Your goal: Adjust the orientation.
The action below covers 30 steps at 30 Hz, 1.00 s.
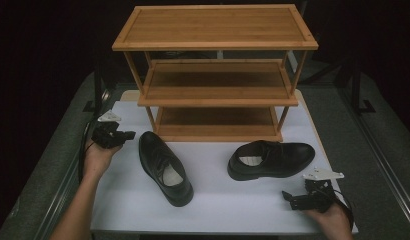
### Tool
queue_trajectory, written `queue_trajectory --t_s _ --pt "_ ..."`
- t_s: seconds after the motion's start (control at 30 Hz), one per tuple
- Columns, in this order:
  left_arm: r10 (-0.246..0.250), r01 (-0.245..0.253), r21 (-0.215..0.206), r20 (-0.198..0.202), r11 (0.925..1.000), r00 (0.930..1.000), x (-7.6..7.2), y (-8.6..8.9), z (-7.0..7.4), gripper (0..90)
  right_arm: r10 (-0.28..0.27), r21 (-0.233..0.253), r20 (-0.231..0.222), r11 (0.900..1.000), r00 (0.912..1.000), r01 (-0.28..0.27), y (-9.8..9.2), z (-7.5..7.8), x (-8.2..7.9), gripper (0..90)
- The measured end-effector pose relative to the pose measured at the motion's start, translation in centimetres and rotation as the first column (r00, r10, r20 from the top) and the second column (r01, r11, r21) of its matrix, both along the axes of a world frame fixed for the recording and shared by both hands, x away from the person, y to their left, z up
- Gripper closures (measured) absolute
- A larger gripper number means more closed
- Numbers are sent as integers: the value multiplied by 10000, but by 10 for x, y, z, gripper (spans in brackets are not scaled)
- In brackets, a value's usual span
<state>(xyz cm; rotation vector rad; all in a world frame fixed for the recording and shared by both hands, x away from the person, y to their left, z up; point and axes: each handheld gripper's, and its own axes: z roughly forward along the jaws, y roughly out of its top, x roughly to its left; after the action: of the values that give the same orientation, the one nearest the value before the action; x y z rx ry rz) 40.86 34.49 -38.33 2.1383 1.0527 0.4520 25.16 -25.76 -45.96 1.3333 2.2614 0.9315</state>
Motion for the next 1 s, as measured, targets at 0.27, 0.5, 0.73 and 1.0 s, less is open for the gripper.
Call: queue_trajectory --t_s 0.27,0.5,0.73,1.0 --pt "-86 82 590 71 9982 9999 28 -9 -9 899 2 2 -7 10000 10000 -2 0 0 0 0" --pt "-65 77 537 -227 9985 9997 42 -10 -29 899 -3 14 -2 10000 10000 3 0 0 0 0" --pt "-213 227 485 -280 9986 9994 44 -13 -37 900 -6 20 -10 10000 10000 6 0 0 0 0" --pt "-293 306 447 -290 9985 9991 43 -13 -36 900 -9 17 -12 10000 10000 9 0 0 0 0"
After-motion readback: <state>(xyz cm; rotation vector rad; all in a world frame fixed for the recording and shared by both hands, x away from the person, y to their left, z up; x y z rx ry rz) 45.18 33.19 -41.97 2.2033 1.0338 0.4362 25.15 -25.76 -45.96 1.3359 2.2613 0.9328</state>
